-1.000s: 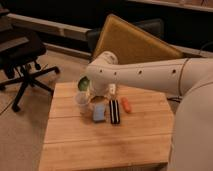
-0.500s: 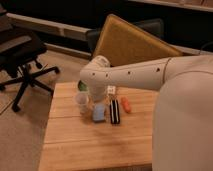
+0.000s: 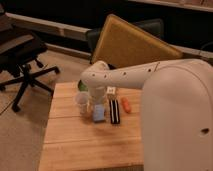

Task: Place the white sponge in the ceramic cup

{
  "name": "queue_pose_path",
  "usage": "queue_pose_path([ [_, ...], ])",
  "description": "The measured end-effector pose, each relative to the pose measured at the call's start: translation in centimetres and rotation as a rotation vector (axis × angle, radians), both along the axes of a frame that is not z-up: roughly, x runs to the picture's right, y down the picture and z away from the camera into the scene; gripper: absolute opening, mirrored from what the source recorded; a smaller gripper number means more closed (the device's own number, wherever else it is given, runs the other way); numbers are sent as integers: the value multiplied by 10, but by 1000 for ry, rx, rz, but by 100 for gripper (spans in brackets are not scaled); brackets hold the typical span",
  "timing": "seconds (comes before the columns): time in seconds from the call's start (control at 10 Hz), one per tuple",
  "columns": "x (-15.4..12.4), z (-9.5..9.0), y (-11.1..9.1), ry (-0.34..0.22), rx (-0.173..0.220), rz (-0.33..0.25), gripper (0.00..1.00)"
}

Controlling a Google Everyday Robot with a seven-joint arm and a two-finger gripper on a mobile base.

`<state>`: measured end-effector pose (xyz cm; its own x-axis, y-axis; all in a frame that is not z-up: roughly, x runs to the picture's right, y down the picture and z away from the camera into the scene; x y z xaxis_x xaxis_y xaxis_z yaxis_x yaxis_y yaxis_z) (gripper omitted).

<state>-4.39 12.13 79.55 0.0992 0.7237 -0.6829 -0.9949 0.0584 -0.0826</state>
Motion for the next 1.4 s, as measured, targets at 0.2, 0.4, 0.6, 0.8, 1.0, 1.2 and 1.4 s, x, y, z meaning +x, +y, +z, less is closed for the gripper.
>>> queue_pose_path([
  [0.2, 0, 3, 4, -3, -17, 10, 65],
  [0.4, 0, 3, 4, -3, -17, 9, 65],
  [0.6, 3, 3, 6, 1, -17, -4, 65],
  [0.8, 7, 7, 15, 12, -28, -17, 65],
  [1.0, 10, 14, 21, 21, -35, -33, 65],
  [1.2, 11, 25, 21, 10, -30, -41, 65],
  [1.4, 8, 37, 21, -19, -29, -50, 65],
])
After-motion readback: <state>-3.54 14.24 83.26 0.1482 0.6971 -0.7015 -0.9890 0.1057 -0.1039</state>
